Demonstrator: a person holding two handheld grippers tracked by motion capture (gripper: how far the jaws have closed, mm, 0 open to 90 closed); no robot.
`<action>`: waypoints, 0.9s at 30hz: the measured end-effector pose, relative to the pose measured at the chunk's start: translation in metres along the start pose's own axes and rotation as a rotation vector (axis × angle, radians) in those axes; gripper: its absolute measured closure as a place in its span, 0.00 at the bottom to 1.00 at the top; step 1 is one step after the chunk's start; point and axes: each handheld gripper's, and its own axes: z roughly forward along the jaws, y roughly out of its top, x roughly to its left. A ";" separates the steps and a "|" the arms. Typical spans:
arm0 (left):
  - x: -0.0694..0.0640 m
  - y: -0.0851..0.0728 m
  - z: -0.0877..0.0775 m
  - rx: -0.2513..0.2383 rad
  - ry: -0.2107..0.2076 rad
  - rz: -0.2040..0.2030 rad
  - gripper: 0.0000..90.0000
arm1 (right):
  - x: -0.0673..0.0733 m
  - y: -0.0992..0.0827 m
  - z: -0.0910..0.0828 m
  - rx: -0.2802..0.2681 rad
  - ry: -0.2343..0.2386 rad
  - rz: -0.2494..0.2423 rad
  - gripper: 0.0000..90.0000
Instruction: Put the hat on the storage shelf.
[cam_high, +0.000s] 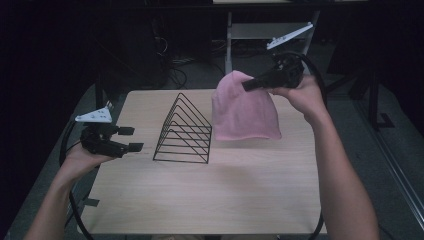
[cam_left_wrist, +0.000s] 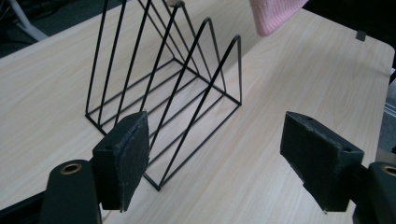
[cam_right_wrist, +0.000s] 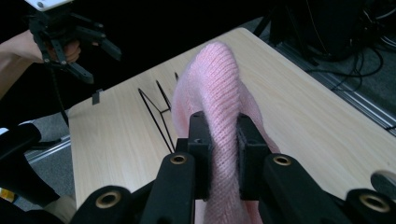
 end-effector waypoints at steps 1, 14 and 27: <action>0.001 0.002 -0.001 -0.004 -0.007 0.002 0.27 | 0.002 0.005 0.001 -0.003 0.006 -0.003 0.88; 0.001 0.031 0.003 -0.001 -0.052 0.033 0.27 | 0.022 0.047 0.015 -0.018 0.049 -0.075 0.88; 0.004 0.064 0.006 0.010 -0.089 0.056 0.31 | 0.035 0.073 0.034 -0.016 0.095 -0.114 0.88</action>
